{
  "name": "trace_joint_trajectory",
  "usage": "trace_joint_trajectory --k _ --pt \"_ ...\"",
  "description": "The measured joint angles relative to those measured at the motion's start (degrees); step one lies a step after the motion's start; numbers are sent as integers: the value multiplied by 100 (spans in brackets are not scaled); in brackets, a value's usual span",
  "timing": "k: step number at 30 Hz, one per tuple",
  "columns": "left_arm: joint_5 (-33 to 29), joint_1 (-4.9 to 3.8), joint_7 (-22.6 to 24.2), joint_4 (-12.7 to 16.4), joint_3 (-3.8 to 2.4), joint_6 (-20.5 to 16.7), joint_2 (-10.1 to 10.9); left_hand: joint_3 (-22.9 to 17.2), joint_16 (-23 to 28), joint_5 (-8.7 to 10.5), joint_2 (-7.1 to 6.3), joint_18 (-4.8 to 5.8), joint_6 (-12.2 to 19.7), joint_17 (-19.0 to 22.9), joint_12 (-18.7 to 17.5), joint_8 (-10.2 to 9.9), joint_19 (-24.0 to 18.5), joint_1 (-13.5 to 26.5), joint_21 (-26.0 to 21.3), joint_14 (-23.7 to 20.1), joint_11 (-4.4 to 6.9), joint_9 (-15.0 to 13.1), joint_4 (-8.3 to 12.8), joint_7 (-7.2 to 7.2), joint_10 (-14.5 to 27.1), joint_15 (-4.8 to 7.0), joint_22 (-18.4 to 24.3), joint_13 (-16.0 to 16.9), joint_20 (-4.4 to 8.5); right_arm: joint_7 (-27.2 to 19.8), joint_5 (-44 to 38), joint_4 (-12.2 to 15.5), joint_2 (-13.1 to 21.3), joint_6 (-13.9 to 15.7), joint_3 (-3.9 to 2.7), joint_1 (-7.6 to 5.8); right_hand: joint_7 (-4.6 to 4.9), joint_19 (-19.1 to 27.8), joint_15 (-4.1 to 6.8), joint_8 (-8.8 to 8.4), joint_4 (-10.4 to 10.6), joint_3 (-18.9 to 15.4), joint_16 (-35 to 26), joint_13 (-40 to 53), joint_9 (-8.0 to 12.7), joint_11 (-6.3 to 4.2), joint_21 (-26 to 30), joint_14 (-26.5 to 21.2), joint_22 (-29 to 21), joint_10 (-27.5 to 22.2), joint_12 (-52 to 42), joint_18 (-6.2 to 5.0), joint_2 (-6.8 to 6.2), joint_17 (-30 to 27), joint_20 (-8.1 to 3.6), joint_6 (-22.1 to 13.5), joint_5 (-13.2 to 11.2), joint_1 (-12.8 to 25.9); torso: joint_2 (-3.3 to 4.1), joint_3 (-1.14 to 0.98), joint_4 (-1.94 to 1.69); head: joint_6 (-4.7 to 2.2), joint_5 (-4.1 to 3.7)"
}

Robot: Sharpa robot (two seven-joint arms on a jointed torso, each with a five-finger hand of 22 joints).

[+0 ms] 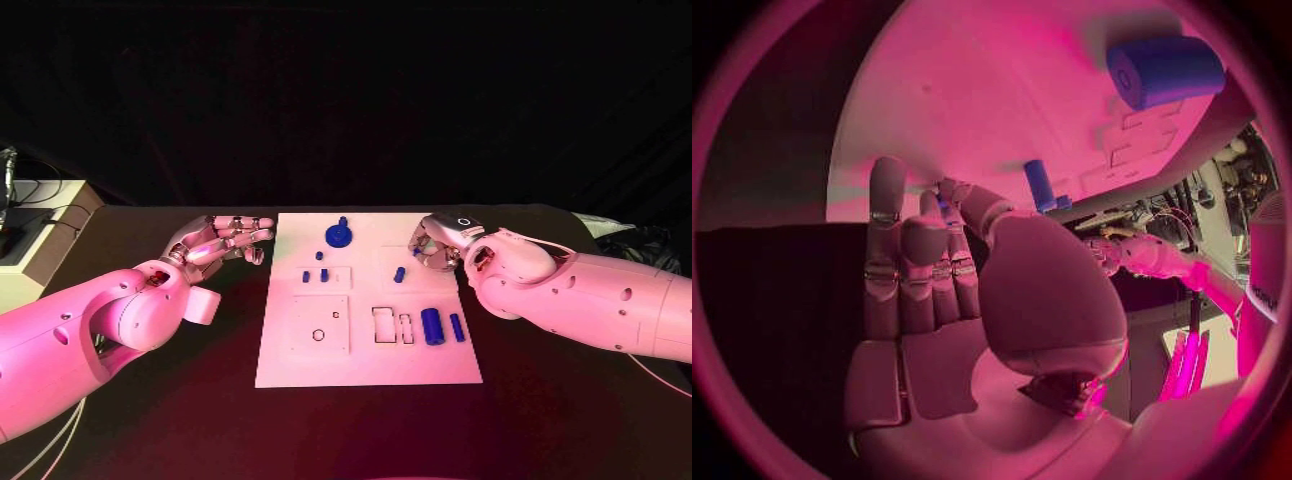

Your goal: Assemble the parts on the task board

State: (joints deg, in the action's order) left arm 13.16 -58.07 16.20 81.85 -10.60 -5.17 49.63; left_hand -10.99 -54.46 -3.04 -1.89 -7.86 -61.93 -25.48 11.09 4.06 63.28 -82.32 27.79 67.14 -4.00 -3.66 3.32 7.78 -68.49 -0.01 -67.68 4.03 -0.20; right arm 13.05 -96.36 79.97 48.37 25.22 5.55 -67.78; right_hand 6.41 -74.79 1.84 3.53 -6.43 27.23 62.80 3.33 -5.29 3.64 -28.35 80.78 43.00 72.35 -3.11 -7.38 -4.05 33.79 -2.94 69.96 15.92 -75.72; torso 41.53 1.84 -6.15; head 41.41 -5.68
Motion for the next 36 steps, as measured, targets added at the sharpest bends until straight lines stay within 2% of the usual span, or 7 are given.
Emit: trace_joint_trajectory --k 9,17,22,26,30,36 --pt "0 25 -1 -80 0 -2 -7 0 0 0 0 0 21 -5 0 0 0 0 -22 0 0 0 0 21 0 0 -7 -5 0 -20 392 556 295 73 -67 -250 -1 -96 0 -2 -8 -8 0 3 24 0 262 0 307 0 1 0 0 7 19 1 -22 0 -34 5 29 -13 35" --pt "0 37 -4 -111 2 -3 -41 0 0 0 0 0 41 -5 0 0 0 0 -22 0 0 0 0 2 0 0 -7 -5 0 -68 622 1021 383 158 -71 -298 -1 -138 0 -15 -8 -10 0 3 28 0 446 0 524 0 16 -1 6 24 17 1 -33 -7 -83 35 47 1 132" --pt "0 40 -7 -108 2 -7 -66 0 0 0 0 0 41 -5 0 0 0 0 -22 0 0 0 0 2 0 0 -6 -5 0 -106 685 1283 297 184 -66 -236 -1 -159 0 -1 -14 -18 0 3 27 0 531 0 622 0 16 -2 6 29 36 1 -44 -7 -105 55 58 16 207" --pt "-1 69 -8 -72 2 -17 -100 0 0 0 0 0 62 -4 0 0 0 0 -22 0 -21 0 0 23 21 0 -13 -4 0 -141 676 1433 124 198 -42 -108 -1 -181 0 -1 -15 -19 -1 2 27 0 625 1 715 0 -7 -2 6 29 15 0 -53 -7 -118 81 69 37 283" --pt "-2 87 -5 -58 2 -36 -133 0 0 0 0 0 62 -4 0 0 16 0 -22 0 -21 0 0 23 21 0 -12 -4 -17 -183 571 1456 -115 212 4 20 -1 -211 0 -1 -21 -26 -1 -1 28 0 683 1 793 0 -7 -3 6 29 27 -1 -55 -7 -130 111 78 86 401" --pt "-5 91 2 -49 1 -74 -164 0 0 0 0 0 62 -4 0 0 21 0 -44 0 -21 0 0 23 20 0 -12 -4 -21 -213 338 1429 -417 219 60 196 -1 -250 0 -1 -21 -27 -1 -2 29 0 789 1 909 0 -7 -4 5 29 29 -2 -66 -8 -148 132 77 175 577"
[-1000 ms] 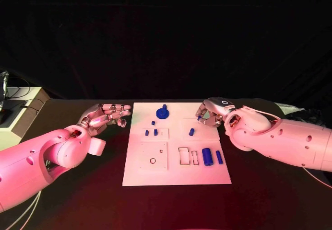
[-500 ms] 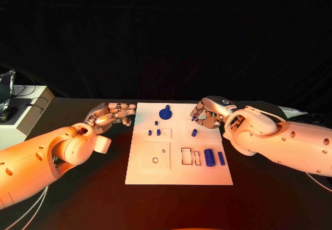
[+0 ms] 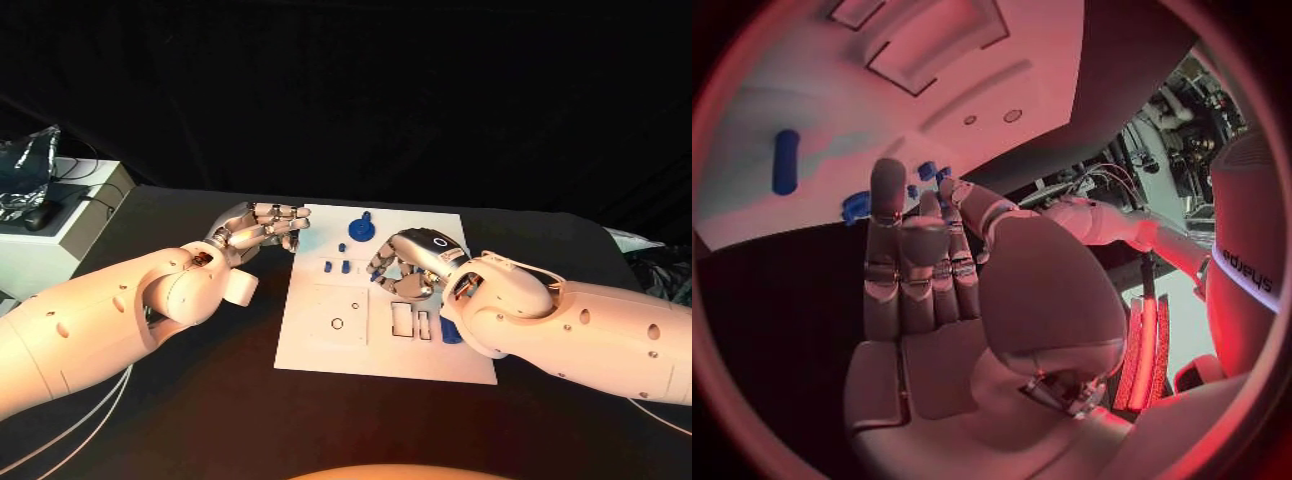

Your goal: Assemble the parts on the task board

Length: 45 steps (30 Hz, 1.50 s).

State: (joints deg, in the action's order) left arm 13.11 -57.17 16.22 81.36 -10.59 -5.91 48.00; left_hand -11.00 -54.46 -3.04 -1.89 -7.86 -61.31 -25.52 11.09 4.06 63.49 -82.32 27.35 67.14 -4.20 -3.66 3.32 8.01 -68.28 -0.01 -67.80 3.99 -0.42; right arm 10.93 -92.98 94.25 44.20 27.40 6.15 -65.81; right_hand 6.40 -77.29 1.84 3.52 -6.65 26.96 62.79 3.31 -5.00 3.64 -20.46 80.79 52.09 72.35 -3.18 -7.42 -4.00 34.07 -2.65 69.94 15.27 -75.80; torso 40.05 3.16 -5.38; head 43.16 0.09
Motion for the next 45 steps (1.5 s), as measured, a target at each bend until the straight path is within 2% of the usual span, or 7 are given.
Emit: trace_joint_trajectory --k 5,9,15,24,45 --pt "-1 2 1 27 0 -21 -11 -2 0 0 0 0 0 -5 0 0 0 0 0 0 0 0 2 0 0 0 -10 0 0 -12 -165 -100 -218 -11 41 114 1 -34 0 0 -25 24 0 0 7 0 97 0 118 0 1 -2 0 0 7 -2 -11 0 -1 5 1 39 96" --pt "-1 2 3 61 0 -28 -9 -26 0 0 0 0 0 -11 0 0 0 0 0 0 0 0 26 0 0 0 -29 0 0 -14 -278 -165 -320 -21 60 206 1 -41 0 -1 -26 24 0 0 12 0 137 0 154 0 2 -2 0 -5 0 -4 -12 -1 4 5 4 59 135" --pt "-1 3 3 63 0 -38 -2 -65 0 0 0 0 62 -16 0 0 0 0 0 0 -19 0 32 20 19 0 -46 0 0 -1 -415 -218 -433 -52 63 258 -5 -82 0 -6 -33 17 29 1 12 0 191 0 218 0 8 -2 1 -7 17 -14 -21 1 9 -2 8 77 191" --pt "-1 3 2 68 -1 -39 -16 -65 0 0 0 0 62 -16 0 0 0 0 -3 0 -20 0 32 20 20 0 -53 1 0 59 -604 -259 -525 -152 68 308 -3 -96 0 -18 -36 18 34 3 5 0 269 0 310 0 25 -4 19 -7 5 -21 -7 19 11 -14 13 136 216" --pt "-1 3 -5 67 -1 -36 -7 -81 0 0 0 0 62 -20 0 0 0 0 -26 0 1 0 16 19 40 0 -62 1 0 221 -843 -301 -571 -372 72 345 14 -176 0 -2 -58 23 34 2 4 0 510 0 544 0 1 -6 39 -16 8 -25 -11 39 9 -7 9 181 223"
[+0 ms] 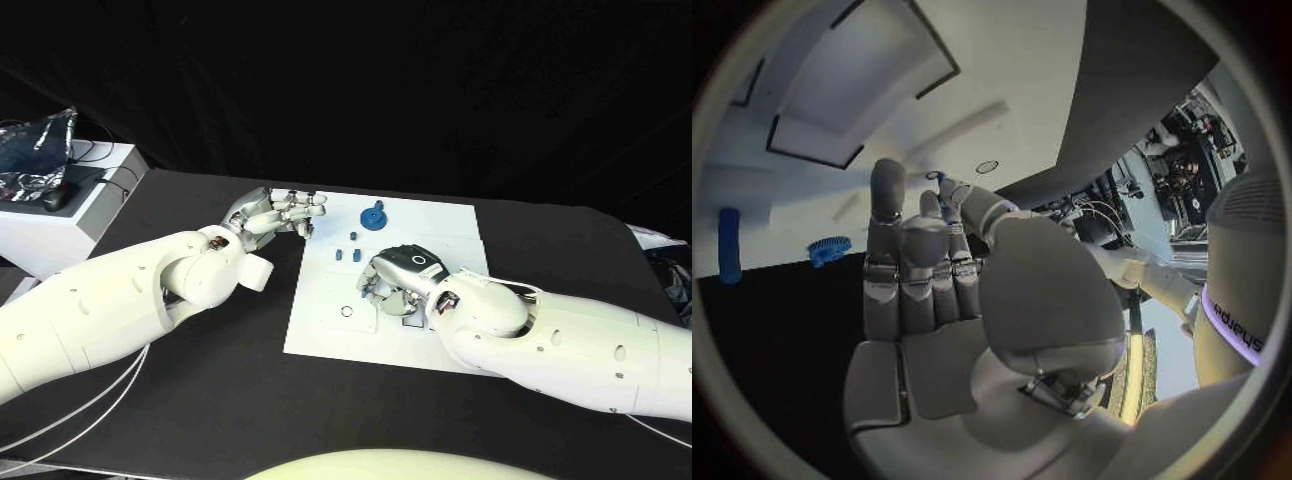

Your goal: Assemble the parts on the task board

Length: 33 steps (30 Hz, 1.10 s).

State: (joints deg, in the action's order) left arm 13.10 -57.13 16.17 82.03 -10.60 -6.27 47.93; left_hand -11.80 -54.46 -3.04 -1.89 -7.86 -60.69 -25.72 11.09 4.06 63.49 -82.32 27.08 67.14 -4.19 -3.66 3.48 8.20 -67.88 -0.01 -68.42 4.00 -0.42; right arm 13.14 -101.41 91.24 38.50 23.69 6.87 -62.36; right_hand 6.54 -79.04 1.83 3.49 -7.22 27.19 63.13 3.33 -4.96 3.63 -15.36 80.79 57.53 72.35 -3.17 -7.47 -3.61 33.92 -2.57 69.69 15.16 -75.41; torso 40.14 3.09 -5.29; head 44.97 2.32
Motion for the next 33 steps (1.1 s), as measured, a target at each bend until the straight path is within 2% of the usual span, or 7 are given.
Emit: trace_joint_trajectory --k 17,30,33 --pt "0 0 -3 -5 0 9 8 0 0 0 0 0 -1 1 0 0 0 0 0 0 0 0 0 -1 -1 0 0 0 0 193 -187 -6 -2 30 8 27 3 -40 0 2 -23 9 0 -2 -5 0 0 0 38 0 22 0 -1 0 1 -13 4 -1 2 -1 3 7 5" --pt "2 0 -7 -7 0 14 8 0 0 0 0 0 -1 -6 21 0 21 0 -40 0 -22 0 0 -1 21 0 -10 0 -21 198 -231 -53 -60 -26 10 27 1 -39 0 2 -30 1 23 -1 5 -6 88 0 99 -7 -1 -1 -1 0 2 -30 6 -1 5 -1 3 38 10" --pt "2 1 -9 -4 0 15 8 0 0 0 0 -1 -1 -6 21 0 21 0 -40 0 -22 0 0 -1 21 0 -11 0 -21 186 -229 -122 -111 -67 26 24 63 -59 0 2 5 -100 23 31 42 16 115 -1 114 -135 -18 -2 -1 0 22 -95 131 -1 5 1 -1 55 12"
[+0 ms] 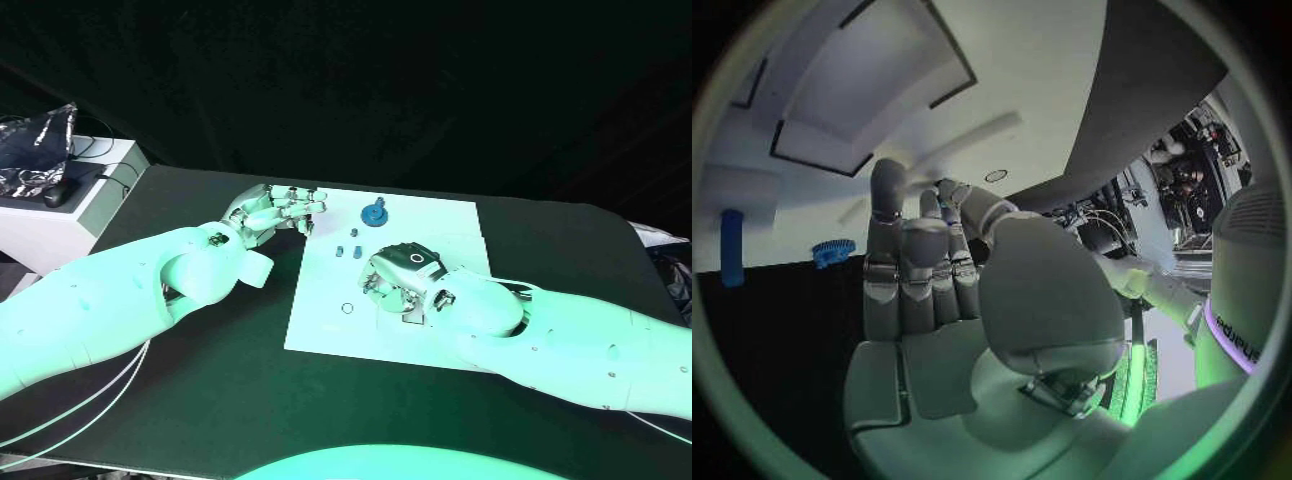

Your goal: Assemble the parts on the task board

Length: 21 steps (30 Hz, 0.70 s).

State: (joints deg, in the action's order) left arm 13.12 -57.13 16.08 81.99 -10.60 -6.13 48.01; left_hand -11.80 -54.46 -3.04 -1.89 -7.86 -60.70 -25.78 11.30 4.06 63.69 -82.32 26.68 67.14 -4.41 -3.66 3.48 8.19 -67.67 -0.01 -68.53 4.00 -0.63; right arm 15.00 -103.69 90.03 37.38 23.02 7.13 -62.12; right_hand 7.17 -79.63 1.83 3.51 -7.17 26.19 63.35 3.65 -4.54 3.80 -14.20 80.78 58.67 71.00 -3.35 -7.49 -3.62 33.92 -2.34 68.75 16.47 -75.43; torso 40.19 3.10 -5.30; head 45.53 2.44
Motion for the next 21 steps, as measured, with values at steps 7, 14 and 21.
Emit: trace_joint_trajectory --k 7,14,21 --pt "0 0 -6 5 0 3 15 0 0 0 0 0 0 1 0 0 0 0 0 0 0 0 0 0 0 0 -5 0 0 -80 53 -75 -51 -30 12 -9 16 -64 -63 0 125 -395 22 -24 48 75 127 -22 -54 -233 -20 -12 -2 0 65 -119 -30 2 0 2 -6 14 6" --pt "0 0 -28 6 0 10 24 1 0 0 0 0 1 1 0 0 0 0 0 0 0 0 -1 1 0 0 -5 -2 0 -152 118 -82 -34 8 34 9 75 -144 -141 27 334 -878 22 -19 66 162 288 -46 -203 -600 -34 -126 -300 0 145 -264 2 209 -5 -1 3 19 8" --pt "0 0 -67 6 0 27 27 17 0 0 0 0 21 1 0 0 0 0 0 0 0 0 -17 21 0 0 -5 -3 0 -213 197 -33 36 188 49 34 156 -336 -210 27 951 -1886 22 -34 66 302 582 -79 -571 -1096 -27 -256 -501 10 256 -404 38 -198 -7 -5 5 9 7"
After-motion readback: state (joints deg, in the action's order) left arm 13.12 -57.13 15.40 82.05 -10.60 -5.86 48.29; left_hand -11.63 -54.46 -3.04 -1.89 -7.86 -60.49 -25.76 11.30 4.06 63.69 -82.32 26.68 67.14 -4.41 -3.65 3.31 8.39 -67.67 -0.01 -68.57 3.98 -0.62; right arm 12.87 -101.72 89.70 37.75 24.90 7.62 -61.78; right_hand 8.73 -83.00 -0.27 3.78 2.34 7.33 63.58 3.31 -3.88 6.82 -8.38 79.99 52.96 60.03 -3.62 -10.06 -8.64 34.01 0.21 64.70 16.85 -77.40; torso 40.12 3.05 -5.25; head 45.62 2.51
